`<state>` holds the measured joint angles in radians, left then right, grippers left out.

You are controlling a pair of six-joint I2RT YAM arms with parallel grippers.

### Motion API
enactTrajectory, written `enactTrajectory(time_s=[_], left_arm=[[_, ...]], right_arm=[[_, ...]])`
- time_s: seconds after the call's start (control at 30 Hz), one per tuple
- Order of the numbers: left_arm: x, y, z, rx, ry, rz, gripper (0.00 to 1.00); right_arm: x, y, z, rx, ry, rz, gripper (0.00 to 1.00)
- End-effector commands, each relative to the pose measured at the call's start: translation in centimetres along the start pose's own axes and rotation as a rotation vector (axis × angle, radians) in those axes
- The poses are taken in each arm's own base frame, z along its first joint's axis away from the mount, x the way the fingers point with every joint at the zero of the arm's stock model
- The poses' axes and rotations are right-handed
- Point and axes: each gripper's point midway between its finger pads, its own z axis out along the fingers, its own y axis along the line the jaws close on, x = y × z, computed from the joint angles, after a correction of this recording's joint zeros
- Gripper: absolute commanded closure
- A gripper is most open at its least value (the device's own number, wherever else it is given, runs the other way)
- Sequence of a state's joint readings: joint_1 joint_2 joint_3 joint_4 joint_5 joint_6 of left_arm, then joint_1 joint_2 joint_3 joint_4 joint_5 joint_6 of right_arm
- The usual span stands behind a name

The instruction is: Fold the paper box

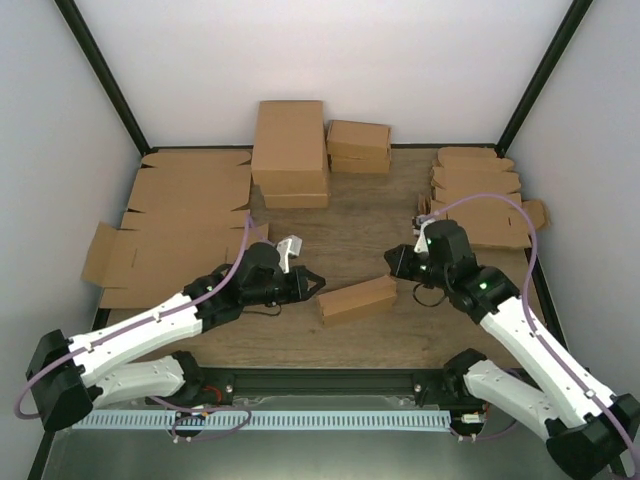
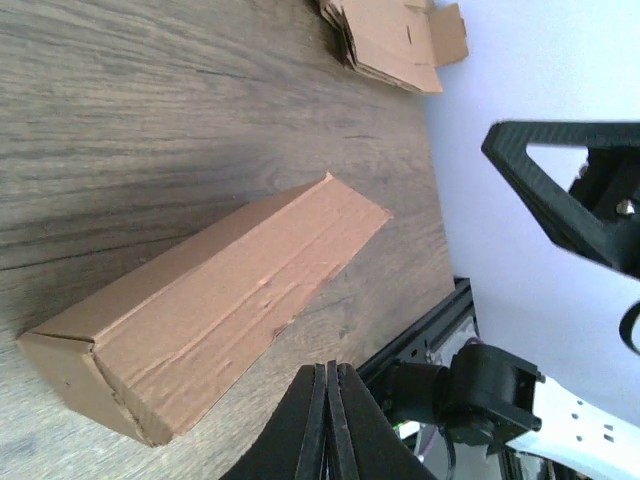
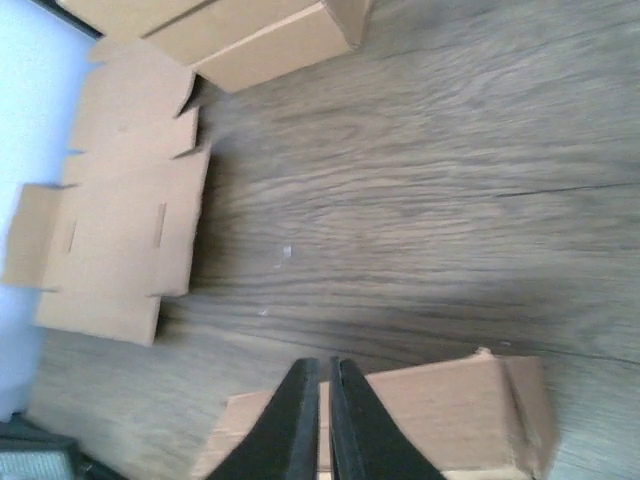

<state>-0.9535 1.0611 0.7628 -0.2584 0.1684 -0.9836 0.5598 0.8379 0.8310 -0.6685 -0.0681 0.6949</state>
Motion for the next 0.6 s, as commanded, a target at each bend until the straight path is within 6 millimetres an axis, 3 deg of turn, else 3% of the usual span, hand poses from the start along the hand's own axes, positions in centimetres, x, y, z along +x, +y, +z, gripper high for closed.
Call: enactTrajectory(time_s=[0.0, 0.13, 0.27, 0.57], left_arm=[[0.6, -1.3, 0.9, 0.135, 0.056, 0.009, 0.96], [1.1, -0.3, 2.1, 0.161, 0.088, -0.015, 0.96], [1.6, 1.1, 2.8, 0.147, 0.094, -0.029, 0.96], [3.4, 4.7, 4.0, 0.114, 0.126, -0.087, 0.96]], right_arm=[[-0.3, 3.5, 0.6, -0.295, 0.1, -0.024, 0.99], [0.3, 3.2, 1.8, -0.464, 0.162, 0.058, 0.99], [0.6, 1.6, 2.4, -0.502, 0.167, 0.105, 0.99], [4.7, -1.6, 4.7, -0.505, 0.24, 0.18, 0.99]])
